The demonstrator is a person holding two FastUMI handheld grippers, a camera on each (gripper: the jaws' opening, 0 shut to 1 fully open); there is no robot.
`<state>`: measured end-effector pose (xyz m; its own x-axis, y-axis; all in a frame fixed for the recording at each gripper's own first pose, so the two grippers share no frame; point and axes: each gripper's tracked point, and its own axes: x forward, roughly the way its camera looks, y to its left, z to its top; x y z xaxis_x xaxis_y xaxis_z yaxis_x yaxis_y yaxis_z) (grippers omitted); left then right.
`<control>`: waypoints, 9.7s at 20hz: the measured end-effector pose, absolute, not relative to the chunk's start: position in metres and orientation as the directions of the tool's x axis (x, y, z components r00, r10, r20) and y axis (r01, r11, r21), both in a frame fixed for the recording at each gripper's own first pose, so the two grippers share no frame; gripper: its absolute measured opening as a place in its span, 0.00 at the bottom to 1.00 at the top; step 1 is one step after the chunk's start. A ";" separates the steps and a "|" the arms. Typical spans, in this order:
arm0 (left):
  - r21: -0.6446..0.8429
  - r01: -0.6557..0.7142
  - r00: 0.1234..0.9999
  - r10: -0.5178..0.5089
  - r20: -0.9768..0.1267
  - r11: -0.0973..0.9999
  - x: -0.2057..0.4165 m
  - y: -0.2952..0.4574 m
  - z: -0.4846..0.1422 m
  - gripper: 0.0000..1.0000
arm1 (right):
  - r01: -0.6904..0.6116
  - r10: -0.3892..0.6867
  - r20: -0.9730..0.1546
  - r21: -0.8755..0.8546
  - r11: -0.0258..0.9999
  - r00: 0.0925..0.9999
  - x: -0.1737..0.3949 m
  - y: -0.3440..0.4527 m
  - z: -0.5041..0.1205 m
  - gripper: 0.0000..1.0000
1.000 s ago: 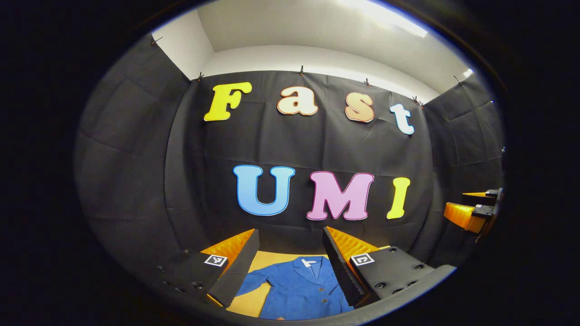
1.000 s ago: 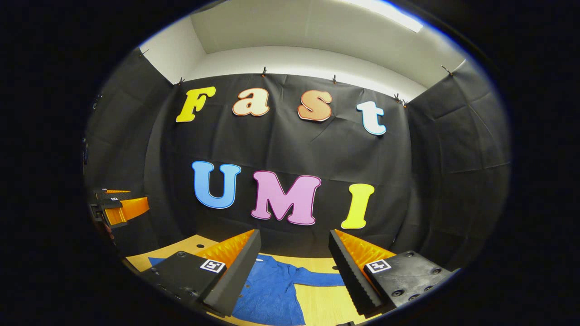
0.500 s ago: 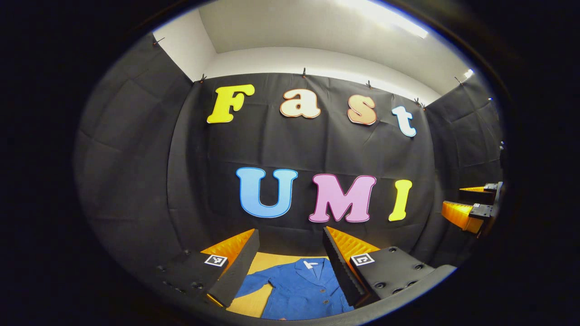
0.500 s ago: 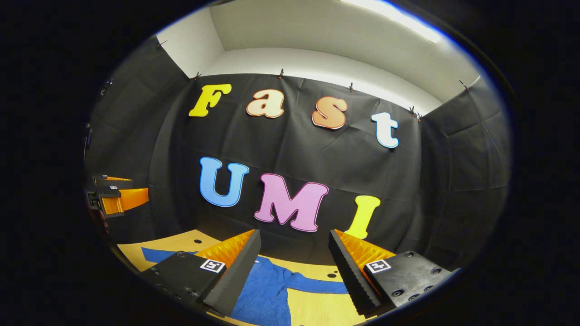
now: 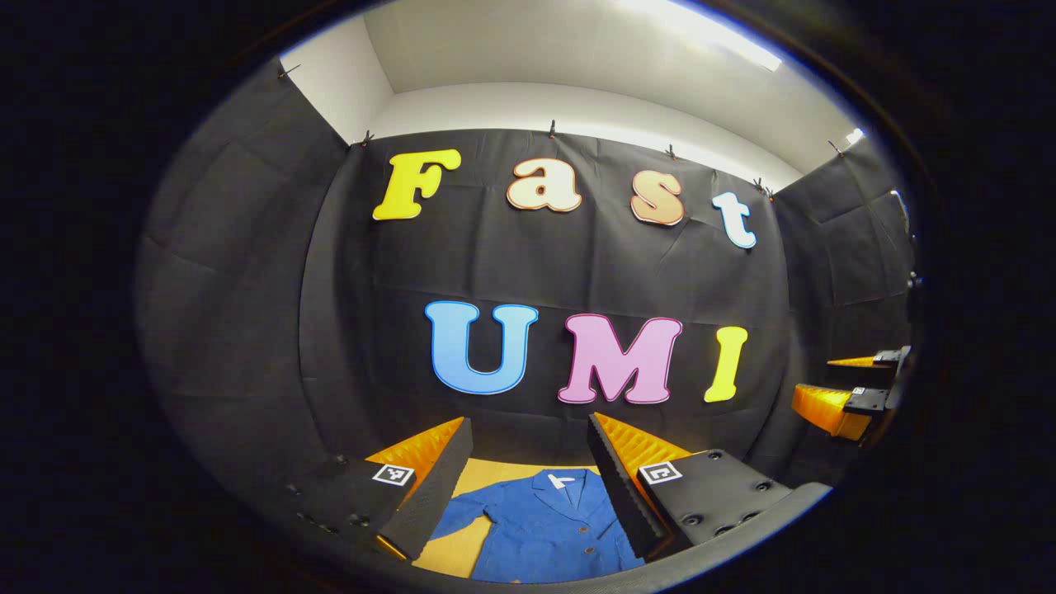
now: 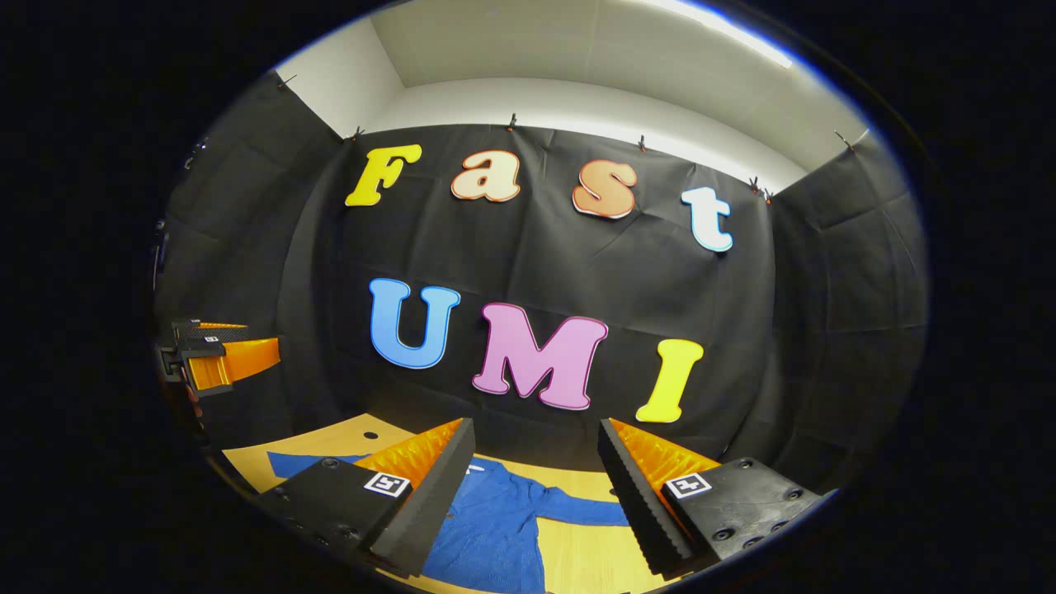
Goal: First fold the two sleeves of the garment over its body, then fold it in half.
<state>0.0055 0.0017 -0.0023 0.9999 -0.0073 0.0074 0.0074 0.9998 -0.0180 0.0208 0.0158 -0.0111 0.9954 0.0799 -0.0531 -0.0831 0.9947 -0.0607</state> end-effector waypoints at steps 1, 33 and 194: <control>-0.020 0.013 1.000 -0.013 0.008 1.000 0.008 0.002 -0.002 0.81 | -0.080 0.076 -0.074 -0.050 0.995 0.994 0.025 0.010 -0.014 0.95; -0.082 -0.262 0.961 0.251 -0.120 0.962 0.137 -0.077 -0.053 0.81 | 0.378 0.030 -0.999 0.022 0.925 -0.015 0.263 -0.357 -0.553 0.96; -0.320 0.194 0.159 -0.351 -0.923 0.927 0.418 -0.267 -0.417 0.41 | 0.377 0.622 -0.747 0.659 0.651 0.234 0.040 -0.124 -0.454 0.88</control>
